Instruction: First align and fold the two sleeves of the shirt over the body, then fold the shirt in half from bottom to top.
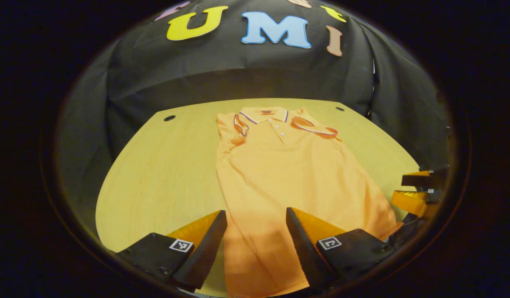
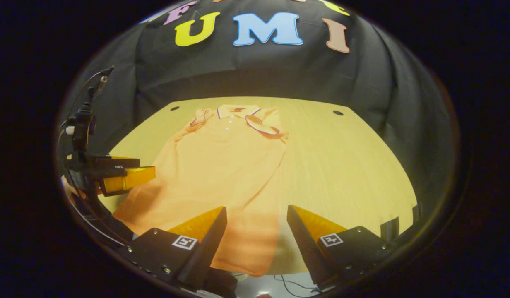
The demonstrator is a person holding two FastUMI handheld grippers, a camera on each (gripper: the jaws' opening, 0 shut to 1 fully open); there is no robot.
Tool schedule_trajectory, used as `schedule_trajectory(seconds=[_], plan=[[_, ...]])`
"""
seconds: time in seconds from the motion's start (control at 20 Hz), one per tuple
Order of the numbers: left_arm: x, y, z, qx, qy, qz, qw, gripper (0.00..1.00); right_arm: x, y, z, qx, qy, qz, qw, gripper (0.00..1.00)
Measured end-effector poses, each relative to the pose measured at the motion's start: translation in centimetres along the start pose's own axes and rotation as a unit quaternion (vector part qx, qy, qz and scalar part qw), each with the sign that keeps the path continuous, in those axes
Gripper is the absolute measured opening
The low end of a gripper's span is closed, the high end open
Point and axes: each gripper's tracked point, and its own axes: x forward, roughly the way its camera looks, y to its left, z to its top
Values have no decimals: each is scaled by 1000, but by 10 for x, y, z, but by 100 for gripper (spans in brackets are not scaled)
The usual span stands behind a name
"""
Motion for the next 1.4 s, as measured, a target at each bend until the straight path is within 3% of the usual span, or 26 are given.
schedule_trajectory(seconds=[0.6,0.95,1.2,1.25,1.3,1.4], plan=[[-66,-8,-85,14,24,-18,999,94,-14,2,-58,10,45,-14,999,92],[-66,-12,-107,11,15,-13,1000,95,-14,8,-74,10,60,-16,998,92],[-62,-16,-112,25,3,11,1000,94,-15,11,-79,10,64,-17,998,92],[-62,-20,-112,23,0,7,1000,94,-16,11,-80,17,65,-15,998,87],[-62,-22,-113,22,-2,10,1000,86,-16,9,-78,19,63,-16,998,87],[-61,-30,-113,24,-4,7,1000,70,-17,8,-79,23,64,-12,998,72]])
